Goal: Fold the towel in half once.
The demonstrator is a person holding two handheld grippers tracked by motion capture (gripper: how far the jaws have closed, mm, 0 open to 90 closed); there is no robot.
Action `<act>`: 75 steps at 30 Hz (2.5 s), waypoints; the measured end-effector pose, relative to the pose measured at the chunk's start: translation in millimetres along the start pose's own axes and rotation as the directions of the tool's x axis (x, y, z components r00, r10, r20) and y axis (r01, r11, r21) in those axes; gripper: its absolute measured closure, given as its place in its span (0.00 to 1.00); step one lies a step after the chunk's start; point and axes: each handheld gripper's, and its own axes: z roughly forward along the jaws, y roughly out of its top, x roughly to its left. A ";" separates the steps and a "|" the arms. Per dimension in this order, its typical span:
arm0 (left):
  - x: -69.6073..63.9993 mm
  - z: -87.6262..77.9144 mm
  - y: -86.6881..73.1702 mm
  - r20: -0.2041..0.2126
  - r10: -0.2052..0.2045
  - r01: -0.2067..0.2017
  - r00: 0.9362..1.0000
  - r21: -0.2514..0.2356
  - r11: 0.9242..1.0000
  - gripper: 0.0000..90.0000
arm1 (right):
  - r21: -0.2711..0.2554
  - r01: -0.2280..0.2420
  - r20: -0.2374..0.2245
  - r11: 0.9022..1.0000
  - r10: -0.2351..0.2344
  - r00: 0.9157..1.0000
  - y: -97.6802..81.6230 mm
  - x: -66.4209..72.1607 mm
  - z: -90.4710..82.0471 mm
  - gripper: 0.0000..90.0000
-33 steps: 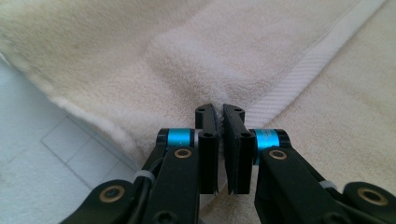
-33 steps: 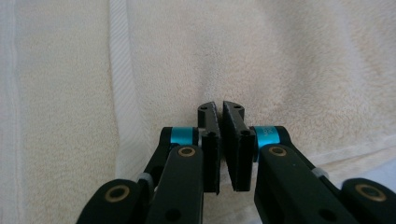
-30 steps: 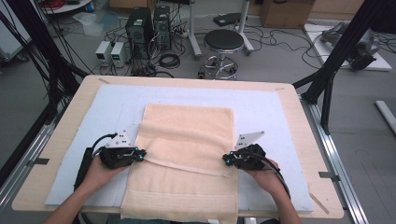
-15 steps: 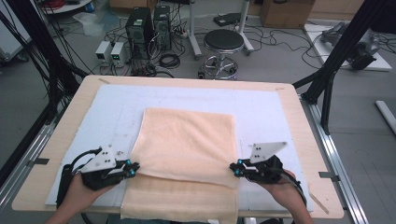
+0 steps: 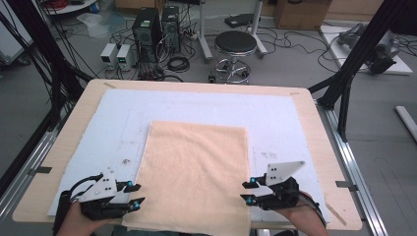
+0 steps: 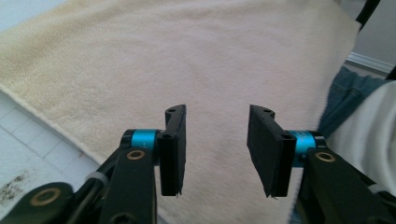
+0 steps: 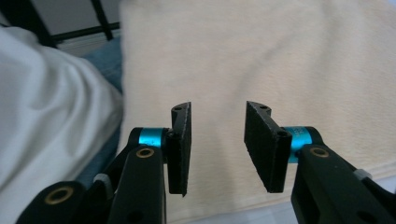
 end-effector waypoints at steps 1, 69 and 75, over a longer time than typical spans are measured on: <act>2.7 5.0 0.3 -0.003 -0.001 0.001 1.000 0.001 1.000 0.61 | -0.001 -0.003 0.014 1.000 0.003 1.000 -0.7 -5.5 3.6 0.67; 168.8 104.7 28.7 -0.370 -0.352 0.371 0.859 -0.022 0.928 0.92 | 0.086 -0.319 0.362 0.944 0.268 0.893 32.6 -195.9 81.3 0.92; 187.3 111.3 42.7 -0.384 -0.364 0.380 0.849 -0.037 0.924 0.92 | 0.051 -0.354 0.396 0.934 0.306 0.866 40.0 -216.6 81.6 0.88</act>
